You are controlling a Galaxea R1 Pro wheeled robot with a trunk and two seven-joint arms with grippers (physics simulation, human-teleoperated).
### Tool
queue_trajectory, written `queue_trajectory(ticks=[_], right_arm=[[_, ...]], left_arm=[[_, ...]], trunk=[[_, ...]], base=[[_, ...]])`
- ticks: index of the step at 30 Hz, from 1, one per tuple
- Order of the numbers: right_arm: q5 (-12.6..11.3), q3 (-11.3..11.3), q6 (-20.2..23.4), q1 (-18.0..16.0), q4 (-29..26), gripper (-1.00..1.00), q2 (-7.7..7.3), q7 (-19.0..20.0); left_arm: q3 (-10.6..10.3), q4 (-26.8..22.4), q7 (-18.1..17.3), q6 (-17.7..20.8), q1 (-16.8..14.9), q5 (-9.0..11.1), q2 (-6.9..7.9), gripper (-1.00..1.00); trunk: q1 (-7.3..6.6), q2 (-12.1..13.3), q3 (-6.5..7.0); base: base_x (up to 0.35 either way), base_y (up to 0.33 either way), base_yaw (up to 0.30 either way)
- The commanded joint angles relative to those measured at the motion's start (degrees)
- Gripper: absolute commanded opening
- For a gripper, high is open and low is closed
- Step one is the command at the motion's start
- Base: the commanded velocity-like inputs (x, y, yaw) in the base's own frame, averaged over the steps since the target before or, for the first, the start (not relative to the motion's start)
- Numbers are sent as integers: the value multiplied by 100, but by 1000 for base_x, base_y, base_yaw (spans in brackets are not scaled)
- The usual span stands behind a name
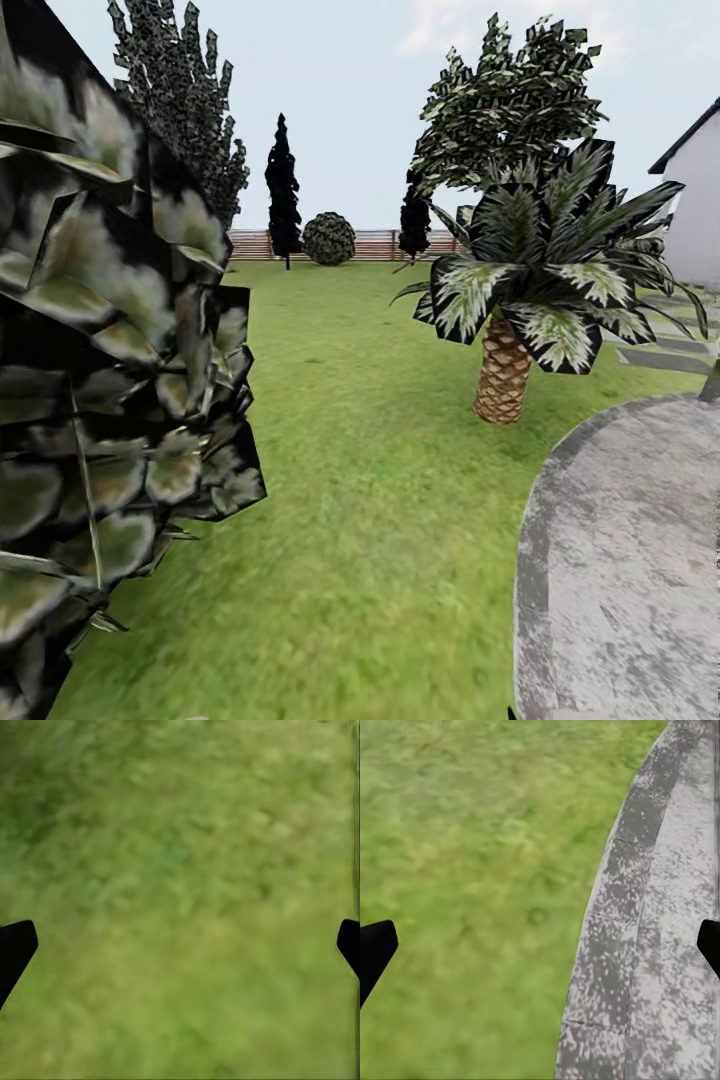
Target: In the garden, pick up the pesticide atomizer on the floor and spray pesticide onto both trees until each tree trunk is fully covered.
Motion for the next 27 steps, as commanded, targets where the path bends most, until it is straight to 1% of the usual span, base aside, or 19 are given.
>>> queue_trajectory(ticks=[1, 5, 10, 16, 19, 22, 27], right_arm=[[0, 0, 0, 0, 2, 100, 0, 0], [0, 0, 0, 0, 3, 100, 0, 0], [0, 0, 0, 0, 0, 100, 0, 0], [-2, 0, 0, 0, -3, 100, 0, -3], [-7, 0, -2, 0, -13, 100, 0, -14], [-6, 3, -3, 0, -21, 100, 0, -8], [12, 6, 0, 0, -6, 100, -10, 13]], left_arm=[[0, 2, 0, -2, 0, 0, 0, 100], [7, 5, 0, -1, 0, 0, 0, 100], [9, 5, 0, -3, 0, 0, 0, 100], [9, 4, 0, -1, 0, 0, 0, 100], [9, 6, 0, 3, 0, 0, 0, 100], [9, 4, 0, 4, 0, 0, 0, 100], [5, 2, 0, 1, 0, 0, 0, 100]], trunk=[[0, 0, 0], [0, 0, 0], [0, 0, 0], [0, 0, 0], [0, 0, 0], [0, 0, 0], [0, 0, 0]], base=[[312, 0, -238], [119, 0, -253], [9, 0, -115], [0, 0, -244], [40, 0, -151], [159, 0, -46], [292, 0, -10]])
